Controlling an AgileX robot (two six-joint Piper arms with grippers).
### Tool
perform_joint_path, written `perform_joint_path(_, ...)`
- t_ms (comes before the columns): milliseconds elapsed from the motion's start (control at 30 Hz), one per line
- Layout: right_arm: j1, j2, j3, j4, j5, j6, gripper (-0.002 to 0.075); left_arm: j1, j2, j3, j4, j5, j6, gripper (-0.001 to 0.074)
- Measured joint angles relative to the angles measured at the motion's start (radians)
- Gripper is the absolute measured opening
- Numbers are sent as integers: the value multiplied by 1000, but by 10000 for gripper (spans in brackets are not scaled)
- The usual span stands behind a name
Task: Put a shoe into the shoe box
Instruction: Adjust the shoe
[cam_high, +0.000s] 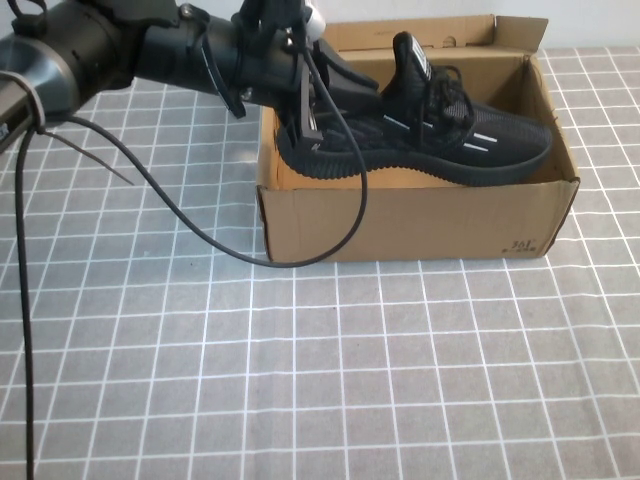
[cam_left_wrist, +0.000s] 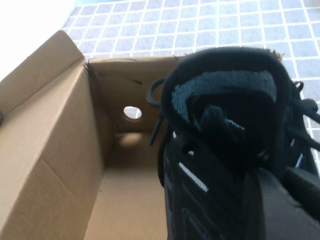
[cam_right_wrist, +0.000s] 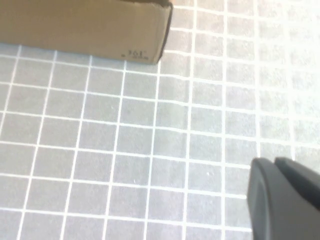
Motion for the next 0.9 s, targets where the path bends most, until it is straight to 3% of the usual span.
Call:
perform_joint_path(367,0,0,2,-2,-22,3,-16,0,51,-9,-13,-70,54,33)
perform_joint_path(633,0,0,2,-40,-22,35,-16,1,59,-10,-198,-153,229,33)
perform_joint_path(900,0,0,3,-51,-40,48,-16,1,98,-13,-246,-171,311,33)
